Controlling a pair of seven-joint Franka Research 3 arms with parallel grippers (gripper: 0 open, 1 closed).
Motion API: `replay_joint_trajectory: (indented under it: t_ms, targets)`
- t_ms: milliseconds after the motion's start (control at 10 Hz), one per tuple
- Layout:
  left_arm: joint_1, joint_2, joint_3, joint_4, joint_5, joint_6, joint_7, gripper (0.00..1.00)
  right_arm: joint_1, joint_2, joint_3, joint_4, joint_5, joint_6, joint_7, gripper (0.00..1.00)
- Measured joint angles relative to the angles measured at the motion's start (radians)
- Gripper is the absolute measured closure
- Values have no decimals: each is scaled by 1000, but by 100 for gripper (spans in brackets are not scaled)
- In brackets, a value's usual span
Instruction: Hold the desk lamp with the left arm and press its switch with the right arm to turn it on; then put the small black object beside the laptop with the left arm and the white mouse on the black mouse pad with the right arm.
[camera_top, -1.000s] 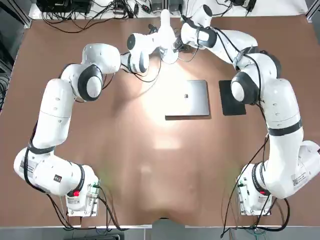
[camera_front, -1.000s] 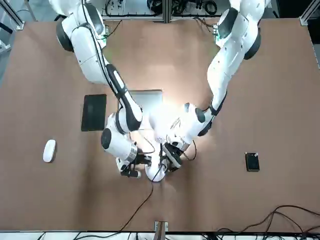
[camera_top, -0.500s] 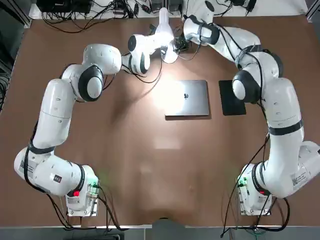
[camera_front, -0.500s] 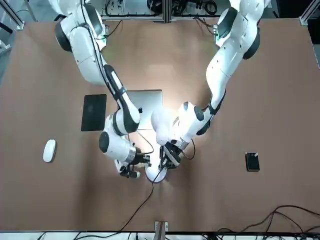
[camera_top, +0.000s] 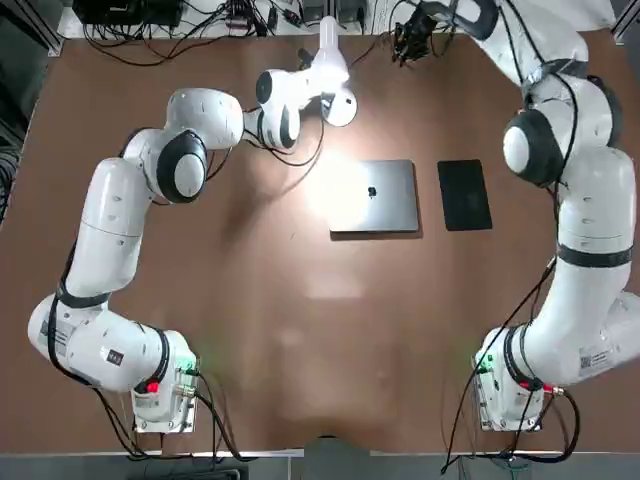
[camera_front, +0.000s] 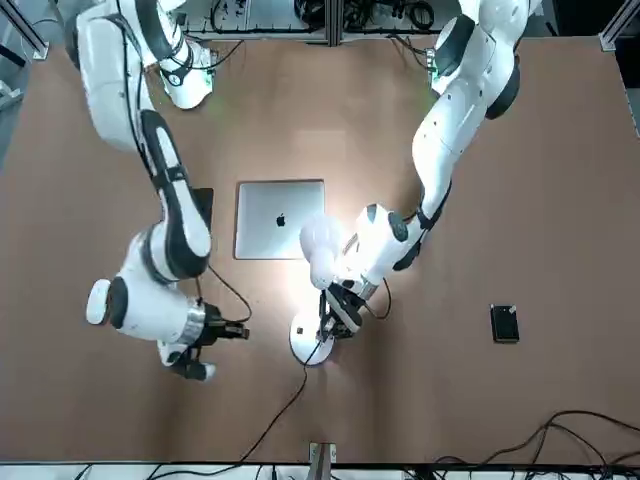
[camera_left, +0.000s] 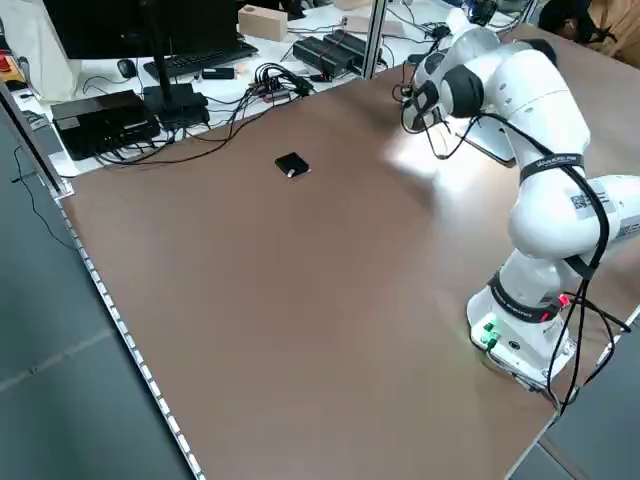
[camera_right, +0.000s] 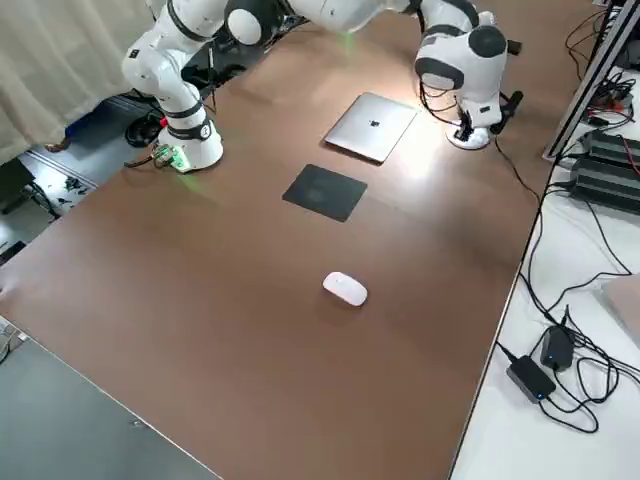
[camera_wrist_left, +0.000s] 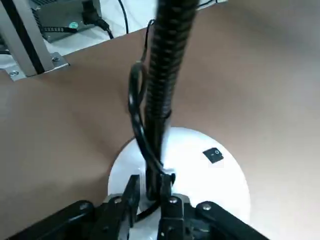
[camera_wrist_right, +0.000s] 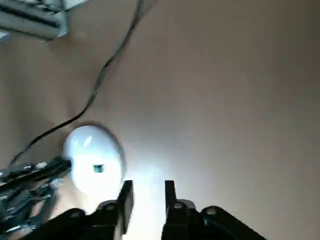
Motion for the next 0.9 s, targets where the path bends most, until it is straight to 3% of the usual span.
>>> replay_joint_trajectory:
  t_ms: [200, 400, 500, 900]
  targets:
    - [13, -1, 3, 1, -7, 2, -50, 43, -68, -17, -2, 0, -187, -16, -80, 32]
    - [39, -21, 2, -23, -7, -4, -53, 13, -142, -37, -5, 0, -270, -28, -170, 2]
    - [63, -55, 2, -60, -7, -31, -53, 0, -181, -44, -5, 0, -302, -33, -227, 0]
    - [153, -226, 2, -195, -10, -305, -100, 0, -279, -49, -6, -1, -387, -83, -324, 0]
